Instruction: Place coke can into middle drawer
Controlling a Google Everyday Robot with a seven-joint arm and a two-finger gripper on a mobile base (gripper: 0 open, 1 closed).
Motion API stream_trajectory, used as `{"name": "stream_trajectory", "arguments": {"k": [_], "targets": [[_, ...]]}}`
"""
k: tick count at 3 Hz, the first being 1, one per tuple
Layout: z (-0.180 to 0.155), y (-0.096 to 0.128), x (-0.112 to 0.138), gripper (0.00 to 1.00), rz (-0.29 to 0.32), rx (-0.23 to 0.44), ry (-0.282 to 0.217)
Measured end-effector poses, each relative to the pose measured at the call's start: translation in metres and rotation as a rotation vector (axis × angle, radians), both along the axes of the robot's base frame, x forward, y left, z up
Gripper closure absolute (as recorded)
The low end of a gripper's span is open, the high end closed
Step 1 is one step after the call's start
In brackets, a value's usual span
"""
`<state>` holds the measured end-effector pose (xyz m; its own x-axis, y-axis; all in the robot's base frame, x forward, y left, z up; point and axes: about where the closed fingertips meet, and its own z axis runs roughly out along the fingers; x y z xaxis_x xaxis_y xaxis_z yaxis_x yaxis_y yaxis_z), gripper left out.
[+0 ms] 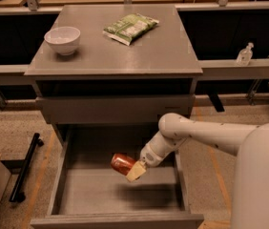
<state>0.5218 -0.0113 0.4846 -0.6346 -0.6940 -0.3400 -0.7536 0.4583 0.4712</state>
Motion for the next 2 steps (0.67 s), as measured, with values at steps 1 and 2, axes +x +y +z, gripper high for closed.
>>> {"name": "stream_trajectory", "arguments": {"k": [1,2], "targets": [[-0.055,0.005,-0.014,0.83,-0.008,-0.019,0.094],[-0.088,0.004,-0.026,0.59,-0.012,-0.045,0.164]]}}
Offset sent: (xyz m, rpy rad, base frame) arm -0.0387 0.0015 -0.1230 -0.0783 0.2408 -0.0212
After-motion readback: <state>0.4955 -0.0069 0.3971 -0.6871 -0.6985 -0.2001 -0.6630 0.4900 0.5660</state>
